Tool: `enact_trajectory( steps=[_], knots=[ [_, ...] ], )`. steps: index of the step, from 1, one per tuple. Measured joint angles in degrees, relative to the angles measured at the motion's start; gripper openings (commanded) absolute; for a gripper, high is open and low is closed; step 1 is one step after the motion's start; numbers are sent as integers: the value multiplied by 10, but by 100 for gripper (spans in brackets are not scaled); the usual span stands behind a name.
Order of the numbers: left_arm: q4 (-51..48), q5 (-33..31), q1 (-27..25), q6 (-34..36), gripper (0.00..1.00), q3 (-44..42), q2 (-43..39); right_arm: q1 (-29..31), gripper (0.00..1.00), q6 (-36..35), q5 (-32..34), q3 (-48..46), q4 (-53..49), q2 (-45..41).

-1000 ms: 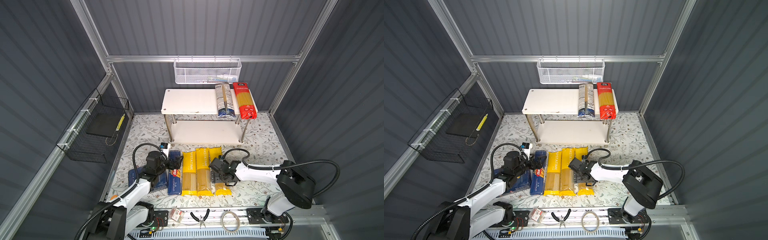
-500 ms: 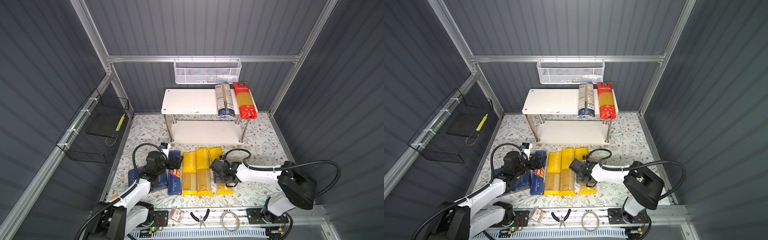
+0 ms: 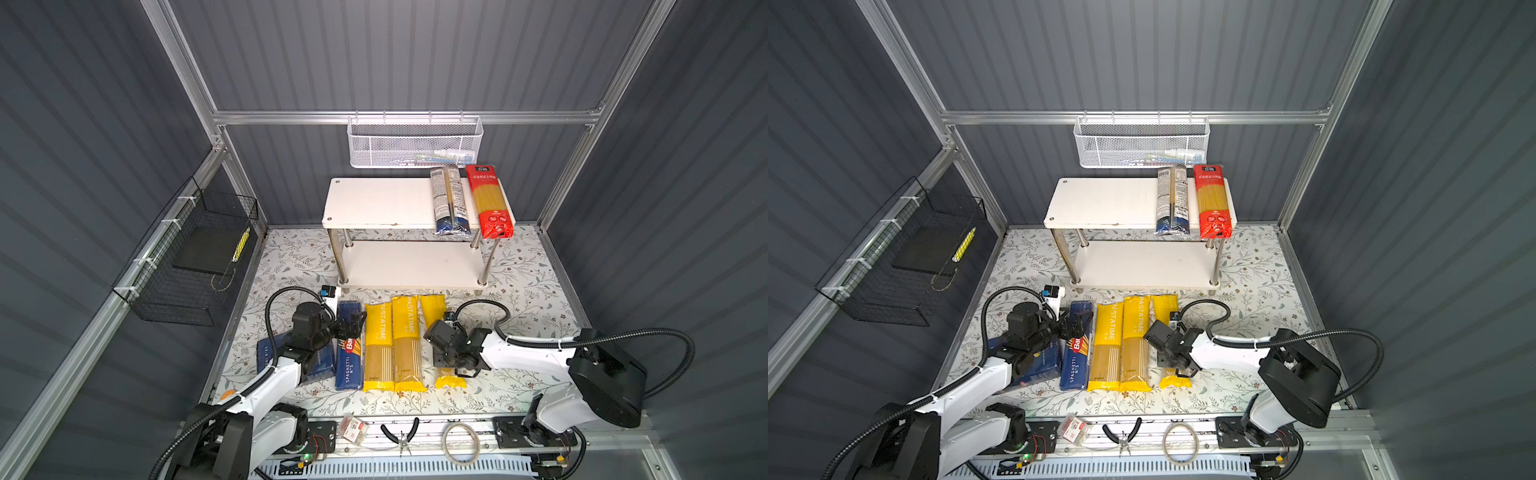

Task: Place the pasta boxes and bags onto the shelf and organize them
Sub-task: 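Close the right gripper on the yellow PASTATIME bag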

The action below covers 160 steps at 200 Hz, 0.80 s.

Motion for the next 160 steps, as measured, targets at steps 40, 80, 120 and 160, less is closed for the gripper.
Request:
enact_trajectory(
  steps=[40,80,120,160],
  knots=[
    [0,0,0,0,99,0,0,0,44,-1,0,-1,-2,-9],
    [0,0,0,0,99,0,0,0,37,-7,0,-9,-3,-29],
    [0,0,0,0,99,0,0,0,34,-14,-3,-22,6,-46],
    [0,0,0,0,99,0,0,0,30,-18,-14,-42,15,-78]
  ],
)
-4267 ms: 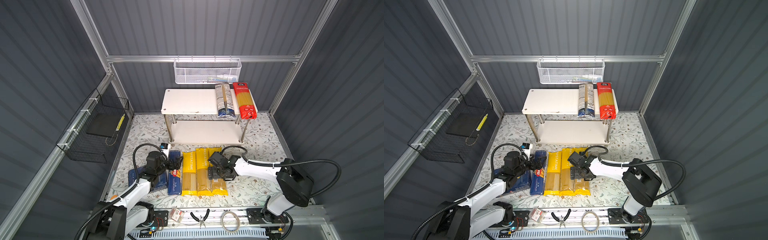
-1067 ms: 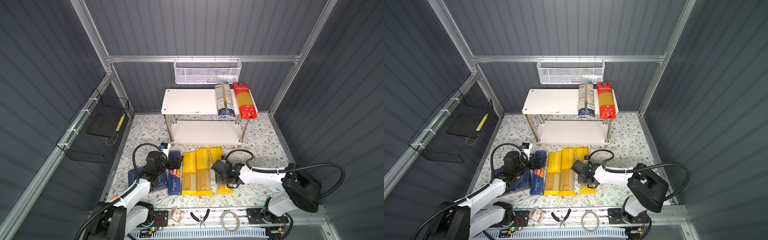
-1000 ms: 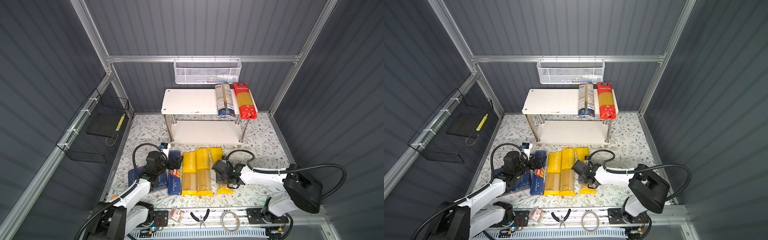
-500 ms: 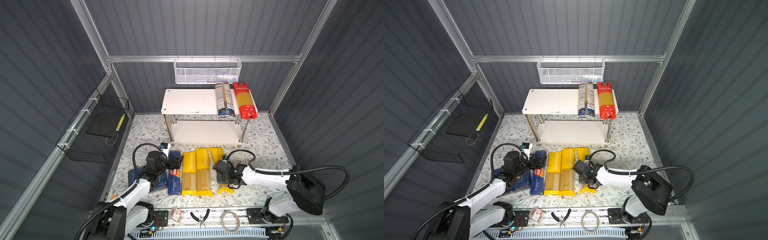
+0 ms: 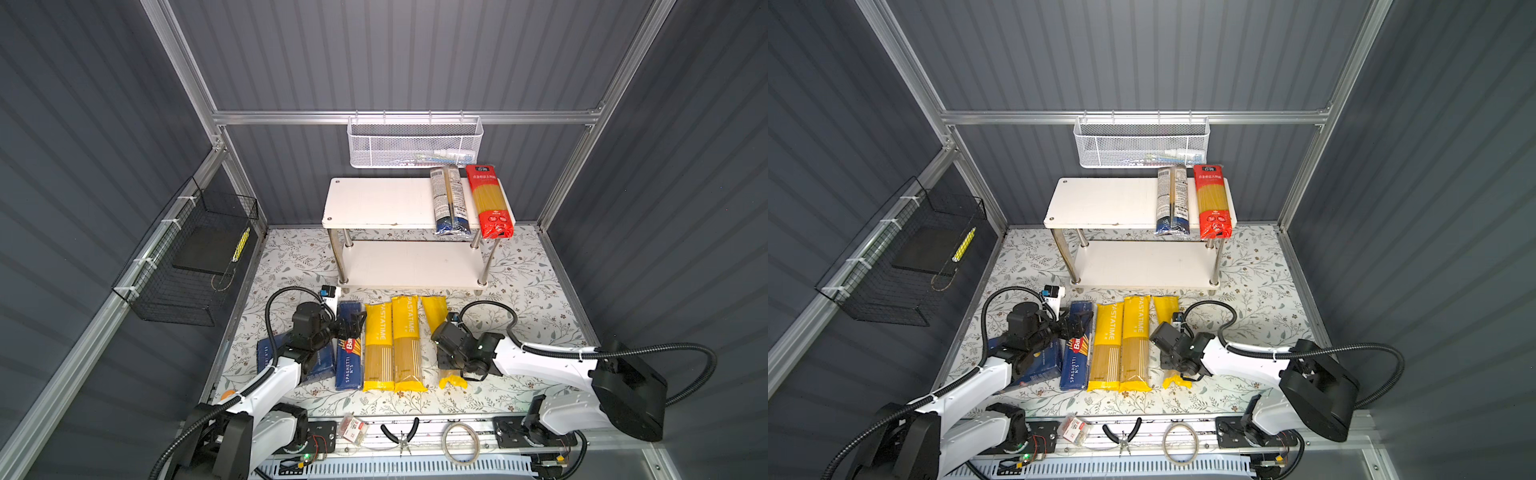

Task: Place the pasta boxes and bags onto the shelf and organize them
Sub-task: 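Close the right gripper on the yellow PASTATIME bag, then lift the yellow bag upright with the right gripper toward the shelf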

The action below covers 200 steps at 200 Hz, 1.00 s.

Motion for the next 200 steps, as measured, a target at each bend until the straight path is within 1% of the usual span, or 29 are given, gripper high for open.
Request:
enact_trajectory(
  steps=[18,52,109,167,200],
  knots=[
    [0,0,0,0,99,0,0,0,26,-4,-7,-12,0,-24],
    [0,0,0,0,99,0,0,0,22,-6,-17,-33,0,-76],
    [0,0,0,0,99,0,0,0,21,-14,-36,-49,5,-144],
    [0,0,0,0,99,0,-5,11,20,-29,-56,-26,-6,-149],
    [-1,0,0,0,99,0,-8,28,20,-40,-59,15,-18,-149]
  ],
)
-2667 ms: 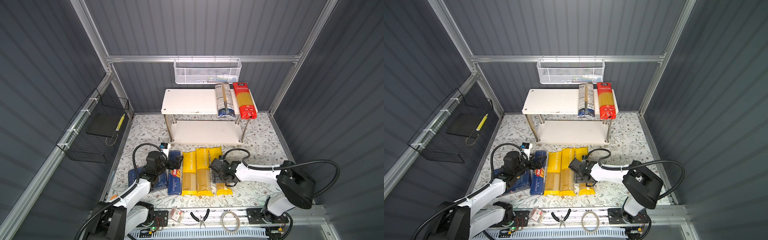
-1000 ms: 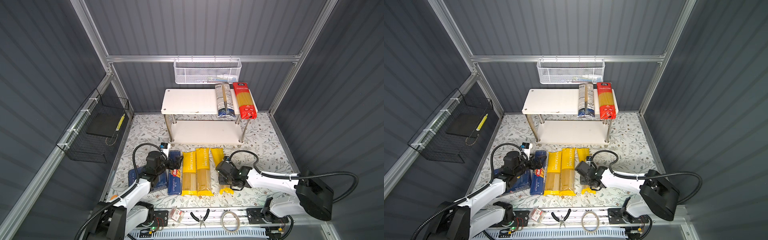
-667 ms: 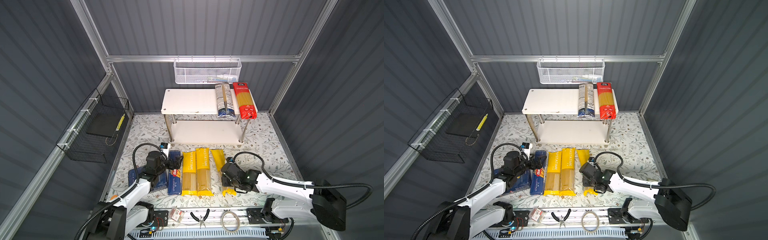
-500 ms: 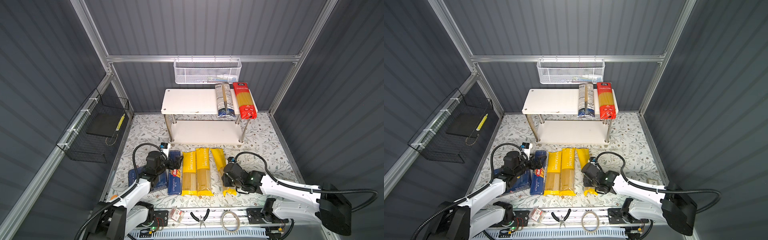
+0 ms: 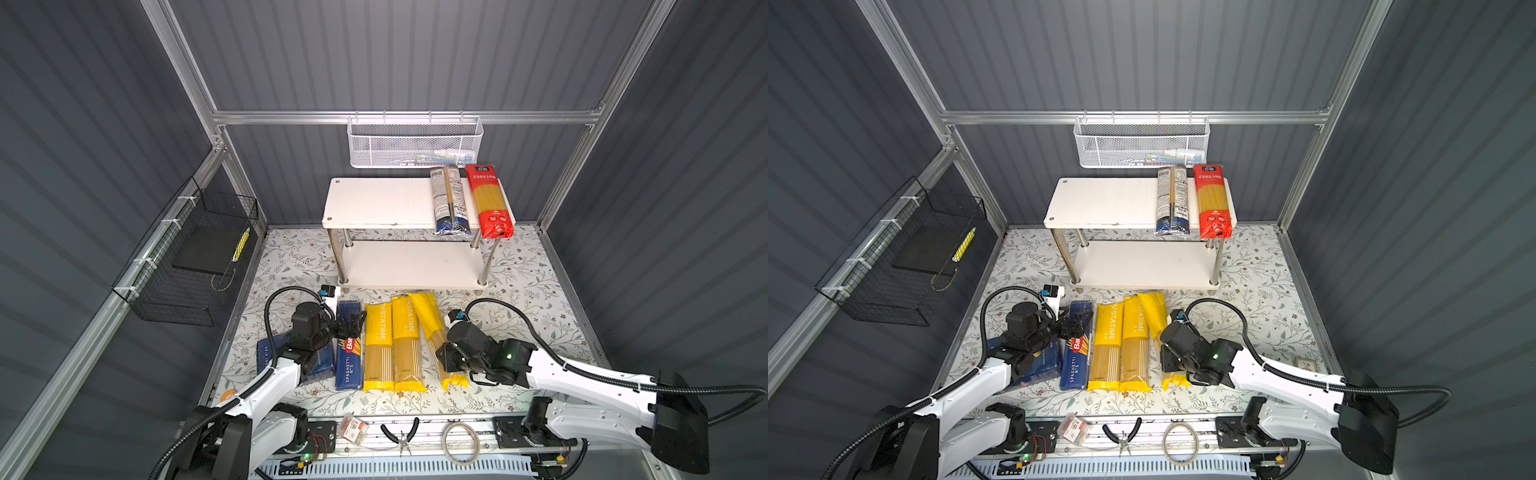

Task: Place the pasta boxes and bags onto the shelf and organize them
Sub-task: 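Lift the yellow bag upright with the right gripper toward the shelf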

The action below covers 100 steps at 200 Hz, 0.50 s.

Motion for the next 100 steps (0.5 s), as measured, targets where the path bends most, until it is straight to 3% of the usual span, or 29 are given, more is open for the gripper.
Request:
enact_trajectory(
  steps=[54,100],
  knots=[
    [0,-2,0,0,99,0,-4,34,19,-20,-1,73,12,10],
    [0,-3,0,0,99,0,-3,71,20,-24,-3,113,9,66]
  ],
)
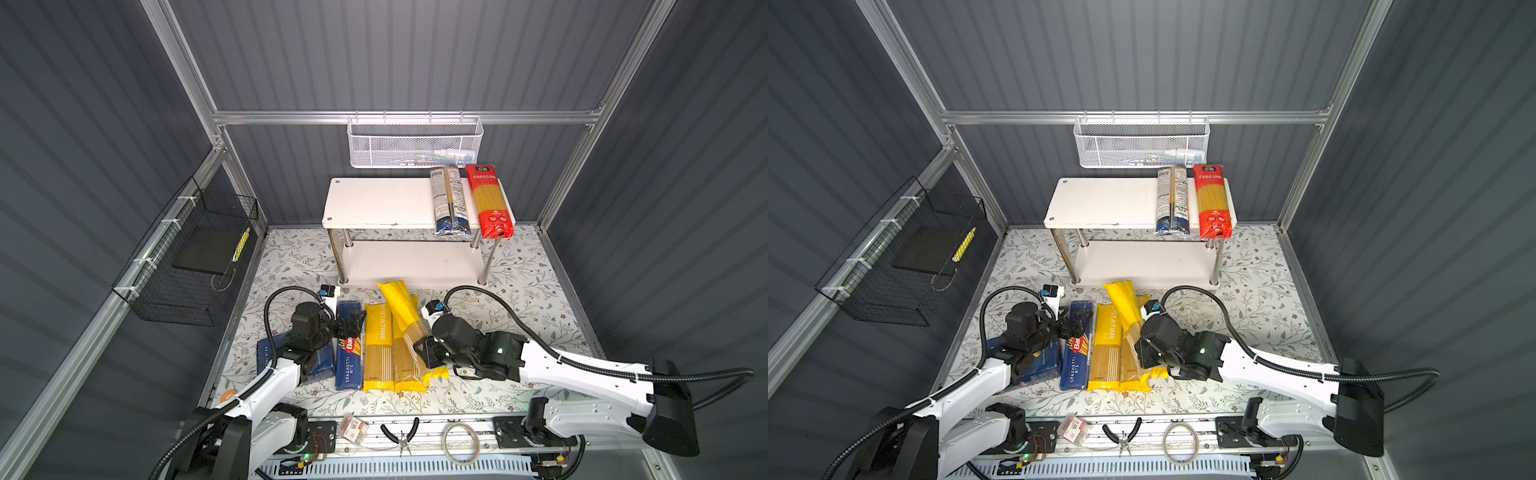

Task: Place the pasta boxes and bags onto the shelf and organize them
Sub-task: 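Lift the yellow bag upright with the right gripper toward the shelf, then carry the upright yellow bag over the top shelf beside the clear-wrapped bag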

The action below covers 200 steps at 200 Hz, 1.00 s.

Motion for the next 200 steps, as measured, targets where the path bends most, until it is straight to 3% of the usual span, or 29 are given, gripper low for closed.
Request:
enact_trajectory(
  steps=[38,200],
  knots=[
    [0,-3,0,0,99,0,0,22,19,-6,-5,45,0,20],
    [0,-15,0,-8,99,0,0,12,17,-94,11,287,-55,119]
  ],
)
